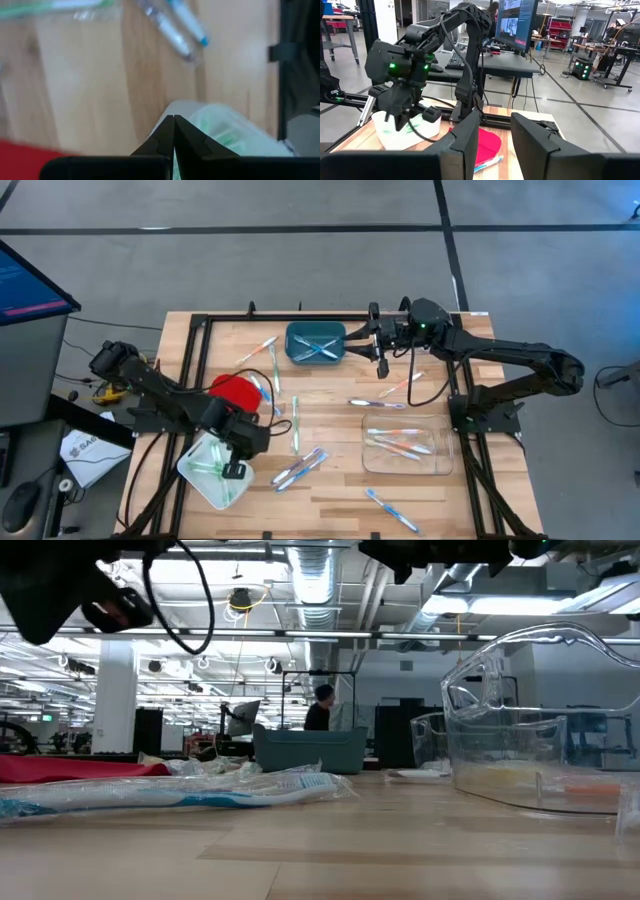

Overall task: Pick & Place Toothbrushes
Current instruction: Adjust the white bin on the table

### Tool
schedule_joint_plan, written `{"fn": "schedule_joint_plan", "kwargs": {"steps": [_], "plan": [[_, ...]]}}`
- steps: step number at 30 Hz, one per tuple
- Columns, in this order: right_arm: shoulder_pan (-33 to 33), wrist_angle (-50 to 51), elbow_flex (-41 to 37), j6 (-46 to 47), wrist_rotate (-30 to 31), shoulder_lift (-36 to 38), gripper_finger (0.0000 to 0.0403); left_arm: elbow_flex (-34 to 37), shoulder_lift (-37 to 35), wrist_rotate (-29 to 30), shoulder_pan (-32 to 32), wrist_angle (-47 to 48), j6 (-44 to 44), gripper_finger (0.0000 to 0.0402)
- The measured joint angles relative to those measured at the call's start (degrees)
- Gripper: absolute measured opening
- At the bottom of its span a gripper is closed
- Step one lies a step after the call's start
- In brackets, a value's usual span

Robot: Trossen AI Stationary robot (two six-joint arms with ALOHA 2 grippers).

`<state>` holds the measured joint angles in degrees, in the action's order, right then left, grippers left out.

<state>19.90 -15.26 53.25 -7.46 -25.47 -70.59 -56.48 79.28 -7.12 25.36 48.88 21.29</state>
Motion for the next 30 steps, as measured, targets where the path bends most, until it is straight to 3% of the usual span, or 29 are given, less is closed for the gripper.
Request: {"fn": "schedule_joint_plan", "kwargs": {"steps": [5,15,23,30], "plan": [[0.0,0.03,0.01,0.0,0.0,0.0,0.0108,0.01,2.82,-2.49,-0.3,-6.84,-2.87,0.0001],[0.0,1.03,-0.01,0.0,0.0,0.0,0.0108,0.2,6.47,-7.39,-0.81,-7.24,-2.16,0.0001],[0.0,1.39,-0.01,0.0,0.0,0.0,0.0108,11.03,4.26,-17.36,-3.13,-22.68,3.47,0.0001],[0.0,1.5,-0.01,0.0,0.0,0.0,0.0108,14.63,-0.77,-17.47,-0.09,-21.3,11.15,0.0001]]}}
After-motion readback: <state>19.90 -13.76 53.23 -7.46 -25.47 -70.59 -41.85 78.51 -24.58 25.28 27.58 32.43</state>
